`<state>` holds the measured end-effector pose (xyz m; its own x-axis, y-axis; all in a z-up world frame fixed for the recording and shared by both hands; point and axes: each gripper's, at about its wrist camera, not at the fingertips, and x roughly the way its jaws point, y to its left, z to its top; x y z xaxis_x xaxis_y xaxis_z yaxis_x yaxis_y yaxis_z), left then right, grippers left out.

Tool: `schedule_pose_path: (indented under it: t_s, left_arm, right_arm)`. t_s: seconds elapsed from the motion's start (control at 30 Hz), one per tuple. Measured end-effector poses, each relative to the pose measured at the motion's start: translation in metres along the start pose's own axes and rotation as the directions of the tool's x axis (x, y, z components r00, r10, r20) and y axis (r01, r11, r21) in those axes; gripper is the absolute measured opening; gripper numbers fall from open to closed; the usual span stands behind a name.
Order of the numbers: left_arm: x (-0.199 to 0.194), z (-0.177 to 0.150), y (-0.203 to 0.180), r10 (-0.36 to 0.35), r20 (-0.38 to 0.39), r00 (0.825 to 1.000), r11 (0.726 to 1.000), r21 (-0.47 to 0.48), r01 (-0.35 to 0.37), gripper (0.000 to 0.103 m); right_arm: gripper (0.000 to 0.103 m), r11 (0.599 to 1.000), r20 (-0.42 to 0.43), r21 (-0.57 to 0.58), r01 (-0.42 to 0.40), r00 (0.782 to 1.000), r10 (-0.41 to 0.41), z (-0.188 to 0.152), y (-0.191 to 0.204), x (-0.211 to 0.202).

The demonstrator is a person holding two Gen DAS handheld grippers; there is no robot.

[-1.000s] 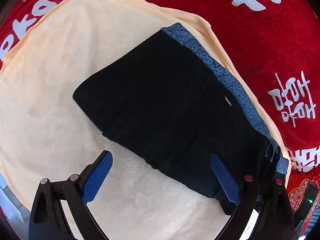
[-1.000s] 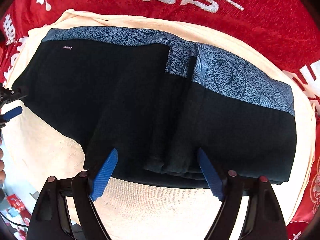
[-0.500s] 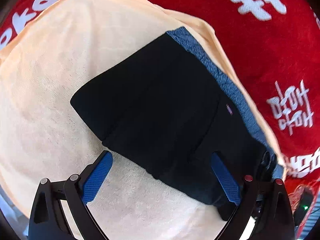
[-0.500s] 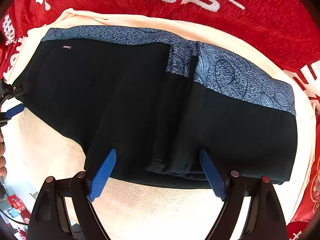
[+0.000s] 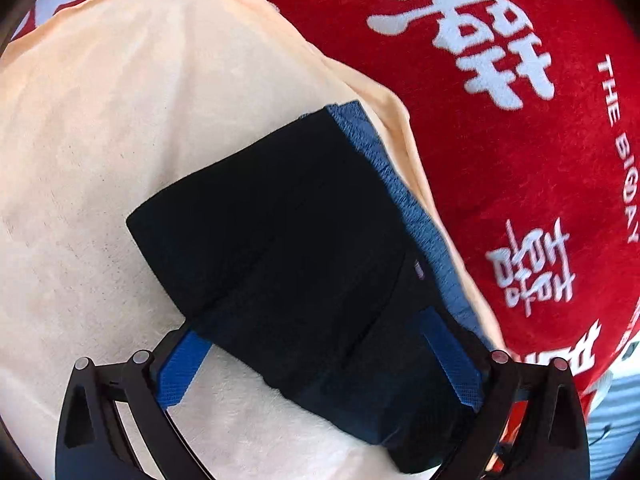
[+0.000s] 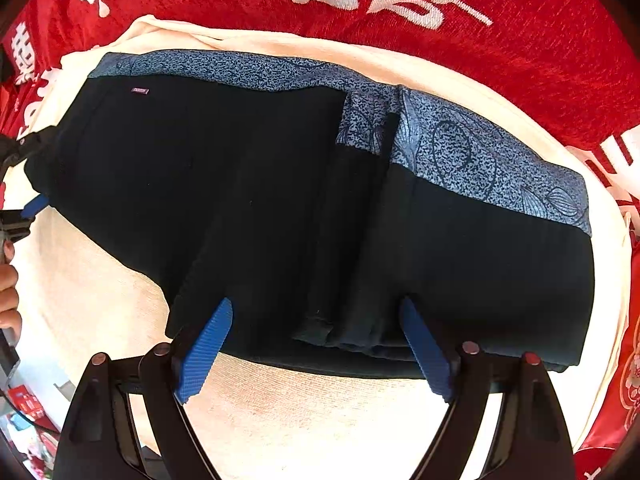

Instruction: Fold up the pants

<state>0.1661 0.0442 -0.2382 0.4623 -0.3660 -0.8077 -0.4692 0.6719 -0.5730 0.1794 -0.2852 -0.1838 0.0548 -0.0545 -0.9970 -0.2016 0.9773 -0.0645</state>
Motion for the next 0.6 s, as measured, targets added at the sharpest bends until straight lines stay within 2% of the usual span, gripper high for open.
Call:
schedule_pose_path:
  t_s: [0.07, 0.13, 0.2, 0.27, 0.37, 0.43, 0.47, 0.57, 0.6]
  left_arm:
    - [-0.004, 0.002, -0.013, -0.061, 0.021, 0.998, 0.998, -0.023, 0.062, 0.101]
    - [-0.005, 0.005, -0.025, -0.066, 0.041, 0.997, 0.998, 0.016, 0.066, 0.101]
    - [0.008, 0.007, -0.029, 0.005, 0.016, 1.000, 0.999, 0.052, -0.006, 0.101]
    - [0.025, 0.009, -0.022, 0.069, -0.027, 0.997, 0.997, 0.045, -0.067, 0.101]
    - [0.025, 0.008, -0.034, 0.121, 0.003, 0.993, 0.990, 0.077, -0.121, 0.099]
    - [0.026, 0.006, -0.041, 0.202, 0.023, 0.979, 0.972, 0.121, -0.203, 0.071]
    - [0.027, 0.005, -0.045, 0.275, 0.037, 0.961, 0.946, 0.169, -0.277, 0.051]
    - [0.023, 0.000, -0.058, 0.309, 0.088, 0.947, 0.902, 0.289, -0.321, 0.038]
    - [0.020, -0.006, -0.068, 0.332, 0.128, 0.935, 0.862, 0.360, -0.356, 0.037]
  right_arm:
    - [0.088, 1.000, 0.002, 0.000, -0.005, 1.000, 0.005, 0.001, -0.001, -0.001]
    - [0.089, 1.000, 0.005, -0.003, -0.011, 1.000, 0.011, 0.000, -0.002, -0.002]
    - [0.089, 1.000, 0.005, -0.005, -0.010, 1.000, 0.010, -0.001, -0.002, -0.004]
    - [0.089, 1.000, 0.000, -0.003, -0.008, 1.000, 0.008, -0.002, -0.003, -0.007]
    - [0.089, 1.000, -0.001, 0.007, -0.018, 1.000, 0.018, 0.000, -0.006, -0.011]
    - [0.089, 0.999, 0.012, 0.031, -0.037, 0.999, 0.037, 0.004, -0.010, -0.020]
    - [0.089, 0.997, 0.030, 0.048, -0.065, 0.998, 0.064, 0.007, -0.012, -0.030]
    - [0.089, 0.987, 0.080, 0.063, -0.145, 0.987, 0.139, 0.025, -0.014, -0.060]
    - [0.089, 0.983, 0.087, 0.059, -0.173, 0.982, 0.168, 0.032, -0.013, -0.068]
